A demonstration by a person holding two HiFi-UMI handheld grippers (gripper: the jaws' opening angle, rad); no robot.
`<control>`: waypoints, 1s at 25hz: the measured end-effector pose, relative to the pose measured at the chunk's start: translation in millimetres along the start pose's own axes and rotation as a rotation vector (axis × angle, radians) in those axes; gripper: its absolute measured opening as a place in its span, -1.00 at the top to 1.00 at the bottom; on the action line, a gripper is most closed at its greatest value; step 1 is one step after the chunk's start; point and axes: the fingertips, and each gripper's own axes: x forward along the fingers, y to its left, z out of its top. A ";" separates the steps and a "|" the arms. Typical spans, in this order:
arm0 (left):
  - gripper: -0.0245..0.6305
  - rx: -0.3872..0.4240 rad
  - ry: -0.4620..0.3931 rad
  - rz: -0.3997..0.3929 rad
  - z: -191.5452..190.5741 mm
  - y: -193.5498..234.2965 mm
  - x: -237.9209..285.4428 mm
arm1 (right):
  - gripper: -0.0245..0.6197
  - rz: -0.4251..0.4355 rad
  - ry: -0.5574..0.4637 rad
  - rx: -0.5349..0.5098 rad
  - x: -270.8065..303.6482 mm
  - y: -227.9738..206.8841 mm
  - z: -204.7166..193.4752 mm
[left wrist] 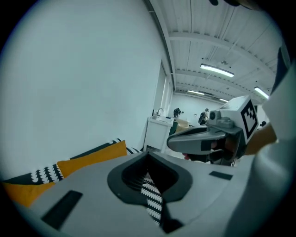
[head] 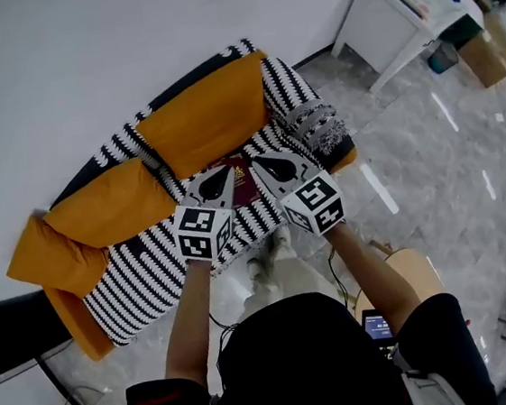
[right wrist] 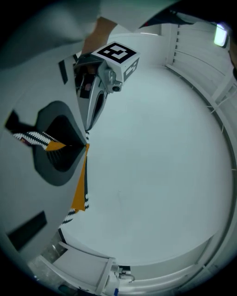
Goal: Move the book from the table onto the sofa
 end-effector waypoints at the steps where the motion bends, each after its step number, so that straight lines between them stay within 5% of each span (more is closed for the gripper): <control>1: 0.87 0.008 -0.020 0.000 7.2 -1.0 -4.9 | 0.87 -0.003 -0.009 -0.004 -2.9 2.5 4.9; 25: 0.87 0.132 -0.231 -0.084 69.9 -76.0 -101.9 | 0.87 -0.097 -0.201 -0.058 -87.2 82.6 63.2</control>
